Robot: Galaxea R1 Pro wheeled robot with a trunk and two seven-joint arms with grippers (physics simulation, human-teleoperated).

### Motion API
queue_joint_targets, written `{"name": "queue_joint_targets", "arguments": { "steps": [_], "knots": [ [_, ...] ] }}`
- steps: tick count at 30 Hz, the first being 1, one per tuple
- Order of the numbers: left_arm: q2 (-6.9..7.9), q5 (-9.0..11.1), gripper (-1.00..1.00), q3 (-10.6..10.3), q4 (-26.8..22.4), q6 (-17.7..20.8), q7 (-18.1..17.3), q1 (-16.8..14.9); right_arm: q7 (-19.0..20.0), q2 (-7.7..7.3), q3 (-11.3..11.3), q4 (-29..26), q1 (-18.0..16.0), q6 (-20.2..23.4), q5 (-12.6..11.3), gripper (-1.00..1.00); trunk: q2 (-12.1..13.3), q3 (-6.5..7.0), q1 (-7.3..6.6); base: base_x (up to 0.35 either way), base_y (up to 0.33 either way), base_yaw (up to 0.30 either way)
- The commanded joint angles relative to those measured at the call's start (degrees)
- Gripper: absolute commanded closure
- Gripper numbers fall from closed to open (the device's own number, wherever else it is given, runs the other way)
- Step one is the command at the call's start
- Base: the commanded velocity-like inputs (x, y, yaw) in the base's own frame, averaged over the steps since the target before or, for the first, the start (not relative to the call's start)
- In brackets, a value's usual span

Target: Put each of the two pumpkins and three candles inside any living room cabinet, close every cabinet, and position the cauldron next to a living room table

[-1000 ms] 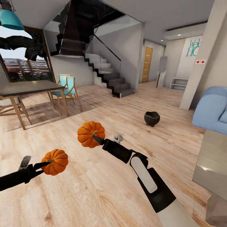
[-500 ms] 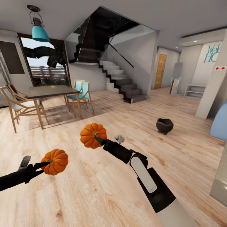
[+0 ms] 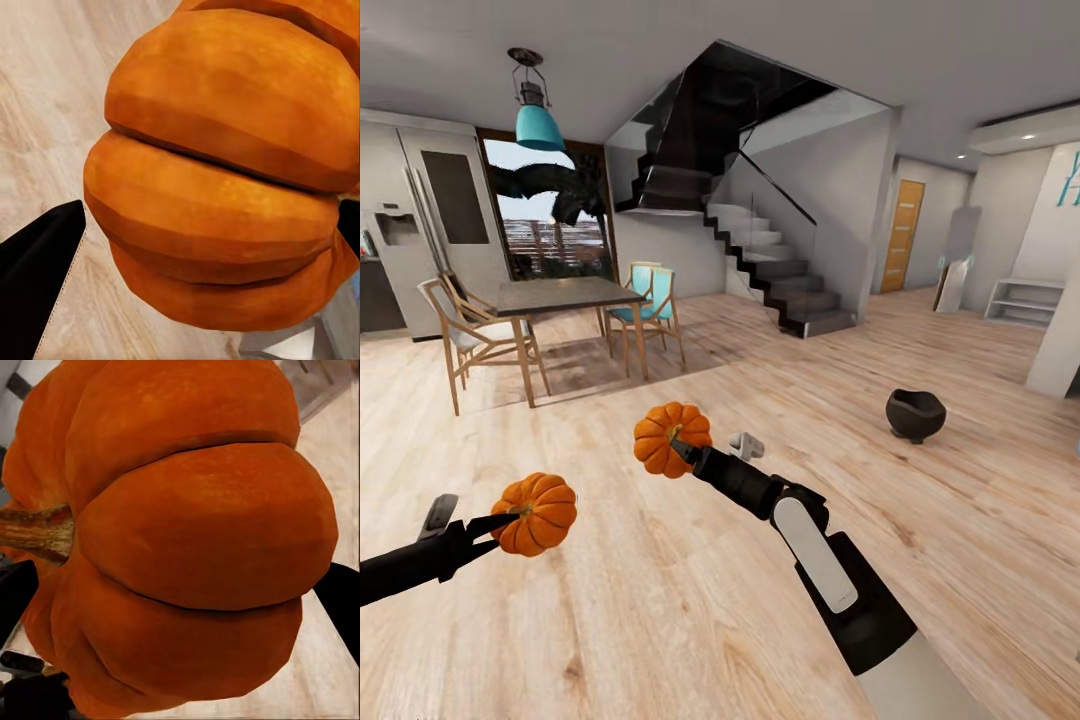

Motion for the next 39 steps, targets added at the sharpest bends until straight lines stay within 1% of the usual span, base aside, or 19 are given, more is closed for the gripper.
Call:
{"name": "queue_joint_targets", "arguments": {
  "steps": [1,3,6,9,10,12,14,16,18,20,21,22,24,26,29,32,35,37,39],
  "knots": [
    [-0.01,-0.2,1.0,0.0,0.0,0.2,-0.1,-0.1,-1.9,0.01,0.0,-0.2,0.0,0.1,-1.1,1.0,0.0,0.09,-0.04,0.0,0.0,0.185],
    [-0.01,-0.2,1.0,0.0,0.0,0.2,0.2,-0.1,-4.0,0.01,0.1,-0.2,0.0,0.2,-1.2,1.0,0.0,0.37,-0.09,0.0,0.0,0.183],
    [-0.01,-0.3,1.0,0.0,0.0,0.1,1.1,-0.1,-9.2,0.01,0.1,-0.1,0.0,0.4,-1.2,1.0,0.1,0.8,-0.17,0.0,0.0,0.181],
    [-0.11,-0.3,1.0,-0.1,0.0,0.1,5.1,-0.1,-14.6,0.01,0.5,-0.1,0.0,0.4,-1.2,1.0,0.1,1.22,-0.25,0.0,0.0,0.179],
    [-0.14,-0.3,1.0,-0.1,0.0,0.1,6.7,-0.1,-16.0,0.01,1.2,-0.1,0.0,0.4,-1.2,1.0,0.1,1.36,-0.27,0.0,0.0,0.178],
    [-0.28,-0.4,1.0,-0.2,0.0,0.0,10.9,-0.1,-19.3,0.01,4.0,0.0,0.0,0.4,-1.2,1.0,0.1,1.64,-0.32,0.0,0.0,0.177],
    [-0.61,-0.5,1.0,-0.2,-0.2,-0.1,13.5,-0.1,-22.5,0.01,5.6,0.0,0.0,0.4,-1.2,1.0,0.2,1.92,-0.38,0.0,0.0,0.177],
    [-0.86,-0.4,1.0,-0.3,-0.6,-0.1,16.5,-0.1,-26.4,0.06,6.8,-0.1,0.0,0.5,-1.2,1.0,0.2,2.2,-0.43,0.0,0.0,0.176],
    [-0.93,-0.3,1.0,-0.3,-0.7,-0.1,17.7,-0.1,-28.1,0.08,7.3,-0.2,0.0,0.7,-1.2,1.0,0.2,2.48,-0.48,0.0,0.0,0.176],
    [-1.07,-0.3,1.0,-0.5,-0.8,-0.2,18.5,-0.1,-29.7,0.11,8.6,-0.2,-0.1,0.8,-1.1,1.0,0.2,2.76,-0.53,0.0,0.0,0.176],
    [-1.13,-0.3,1.0,-0.5,-0.8,-0.2,18.7,-0.1,-30.2,0.12,8.9,-0.3,-0.1,0.8,-1.1,1.0,0.3,2.9,-0.56,0.0,0.0,0.176],
    [-1.43,-0.4,1.0,-0.7,-0.9,-0.3,19.8,-0.2,-31.9,0.15,9.6,-0.4,-0.1,0.8,-1.0,1.0,0.3,3.04,-0.58,0.0,0.0,0.176],
    [-2.34,-0.4,1.0,-0.9,-2.1,-0.3,22.8,-0.2,-34.8,0.21,10.2,-0.7,-0.1,0.8,-1.0,1.0,0.7,3.27,-0.83,0.0,0.0,0.176],
    [-3.63,-0.4,1.0,-1.0,-4.1,-0.3,26.9,-0.2,-37.0,0.25,10.4,-1.0,-0.1,0.8,-1.0,1.0,1.5,3.47,-1.27,0.0,0.0,0.176],
    [-5.76,-0.4,1.0,-1.0,-7.0,-0.3,32.9,-0.2,-38.3,0.24,10.6,-1.1,-0.1,1.1,-1.0,1.0,2.7,3.76,-1.93,0.0,0.0,0.176],
    [-8.08,-0.4,1.0,-1.1,-10.6,-0.3,37.6,-0.2,-38.8,0.26,11.8,-1.5,-0.3,2.9,-1.0,1.0,3.9,4.05,-2.58,0.0,0.0,0.176],
    [-8.68,-0.4,1.0,-1.4,-14.1,-0.2,39.0,-0.1,-39.0,0.21,12.1,-3.5,-0.3,4.4,-1.0,1.0,5.1,4.35,-3.24,0.0,0.0,0.176],
    [-8.8,-0.4,1.0,-2.5,-15.3,-0.1,39.9,0.0,-39.7,0.19,12.2,-4.5,-0.3,5.6,-1.0,1.0,5.9,4.54,-3.68,0.0,0.0,0.176],
    [-8.85,-0.4,1.0,-3.9,-15.8,-0.2,41.2,0.0,-41.5,0.2,12.3,-5.4,-0.3,6.6,-1.0,1.0,6.7,4.74,-4.12,0.0,0.0,0.176]
  ]
}}
